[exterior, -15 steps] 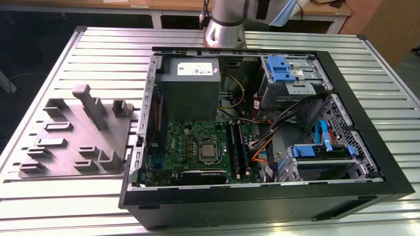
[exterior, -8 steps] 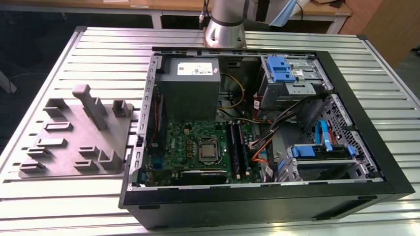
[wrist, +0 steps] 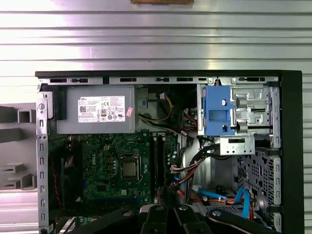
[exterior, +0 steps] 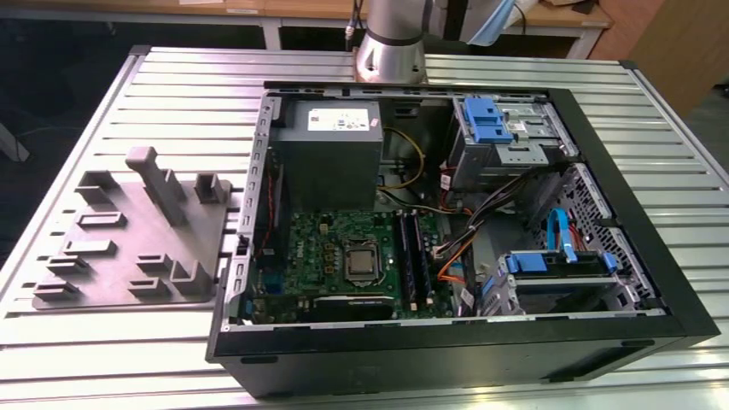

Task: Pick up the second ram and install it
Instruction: 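Press down the second ram until it locks into place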

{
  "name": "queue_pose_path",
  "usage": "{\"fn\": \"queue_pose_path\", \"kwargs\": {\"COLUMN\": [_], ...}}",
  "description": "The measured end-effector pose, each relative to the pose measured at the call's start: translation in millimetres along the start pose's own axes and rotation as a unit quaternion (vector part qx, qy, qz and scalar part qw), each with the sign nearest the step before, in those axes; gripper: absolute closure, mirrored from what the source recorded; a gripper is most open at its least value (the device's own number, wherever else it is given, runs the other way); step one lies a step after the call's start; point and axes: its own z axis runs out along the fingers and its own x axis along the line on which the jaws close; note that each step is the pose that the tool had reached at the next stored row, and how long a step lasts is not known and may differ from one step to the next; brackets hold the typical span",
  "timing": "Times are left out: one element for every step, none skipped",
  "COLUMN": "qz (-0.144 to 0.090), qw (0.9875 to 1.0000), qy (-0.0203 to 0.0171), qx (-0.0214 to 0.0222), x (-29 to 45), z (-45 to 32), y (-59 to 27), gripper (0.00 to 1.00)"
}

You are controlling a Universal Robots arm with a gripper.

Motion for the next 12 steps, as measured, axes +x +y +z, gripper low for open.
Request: {"fn": "queue_pose_path", "kwargs": {"qz": [0.000, 0.000, 0.000, 0.000, 0.000, 0.000, 0.000, 0.000, 0.000, 0.000, 0.000, 0.000], "qw": [1.0000, 1.0000, 1.0000, 1.0000, 1.0000, 1.0000, 1.0000, 1.0000, 1.0000, 1.0000, 1.0000, 1.0000], "qy": [0.0000, 0.0000, 0.0000, 0.0000, 0.0000, 0.0000, 0.0000, 0.0000, 0.0000, 0.0000, 0.0000, 0.0000], "qx": [0.0000, 0.0000, 0.0000, 0.0001, 0.0000, 0.0000, 0.0000, 0.0000, 0.0000, 0.0000, 0.0000, 0.0001], "x": [0.0, 0.0, 0.1, 0.1, 0.1, 0.2, 0.2, 0.3, 0.3, 0.4, 0.4, 0.5], "z": [0.3, 0.7, 1.5, 2.5, 3.7, 4.9, 6.1, 7.1, 8.4, 9.8, 11.3, 12.9], "y": [0.0, 0.0, 0.0, 0.0, -0.1, -0.1, -0.1, -0.1, -0.1, -0.1, -0.2, -0.2], "gripper": [0.90, 0.90, 0.90, 0.90, 0.90, 0.90, 0.90, 0.90, 0.90, 0.90, 0.90, 0.90]}}
